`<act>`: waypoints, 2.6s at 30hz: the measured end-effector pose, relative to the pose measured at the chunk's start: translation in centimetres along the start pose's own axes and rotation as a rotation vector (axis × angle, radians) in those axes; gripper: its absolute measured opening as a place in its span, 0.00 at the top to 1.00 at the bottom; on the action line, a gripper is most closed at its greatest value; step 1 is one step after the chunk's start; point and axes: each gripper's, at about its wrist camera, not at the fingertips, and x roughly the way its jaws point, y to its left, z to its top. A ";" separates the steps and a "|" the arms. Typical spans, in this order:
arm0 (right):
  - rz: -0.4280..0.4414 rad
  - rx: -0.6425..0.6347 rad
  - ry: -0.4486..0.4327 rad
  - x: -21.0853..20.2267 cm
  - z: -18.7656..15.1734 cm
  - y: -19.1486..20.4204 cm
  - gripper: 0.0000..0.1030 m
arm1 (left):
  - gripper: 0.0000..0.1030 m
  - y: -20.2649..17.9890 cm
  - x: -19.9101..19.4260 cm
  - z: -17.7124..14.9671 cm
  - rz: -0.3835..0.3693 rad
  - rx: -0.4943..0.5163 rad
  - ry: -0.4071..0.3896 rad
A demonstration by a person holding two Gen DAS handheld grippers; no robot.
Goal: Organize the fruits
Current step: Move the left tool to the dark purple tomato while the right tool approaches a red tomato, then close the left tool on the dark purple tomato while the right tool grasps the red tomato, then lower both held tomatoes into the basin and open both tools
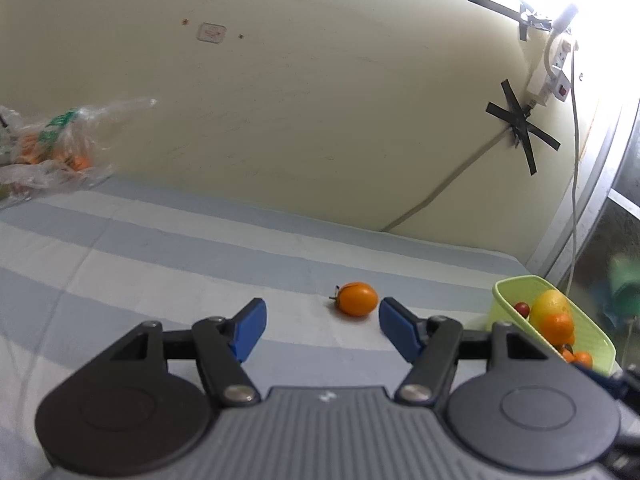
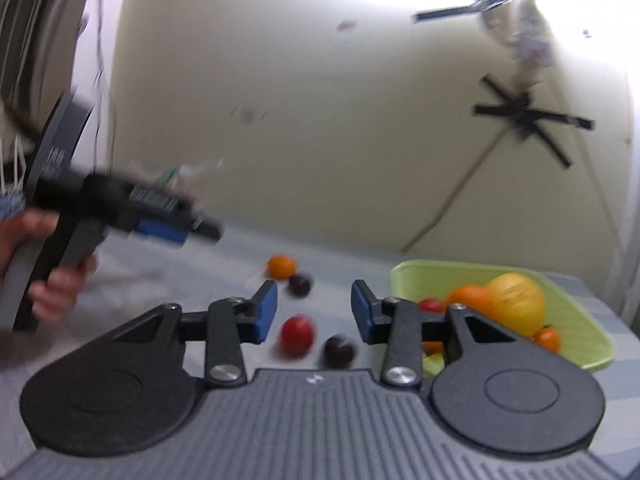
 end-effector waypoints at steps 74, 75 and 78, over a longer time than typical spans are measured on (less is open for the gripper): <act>-0.198 0.153 -0.043 -5.1 -1.9 -7.2 0.71 | 0.73 -15.5 0.1 -2.7 -0.285 0.326 0.027; -0.214 0.158 -0.043 -4.9 -1.9 -7.9 0.71 | 0.72 -16.1 0.9 -2.5 -0.292 0.327 0.035; -0.267 0.162 -0.030 -4.0 -2.2 -9.7 0.71 | 0.72 -17.7 3.2 -2.5 -0.281 0.356 0.045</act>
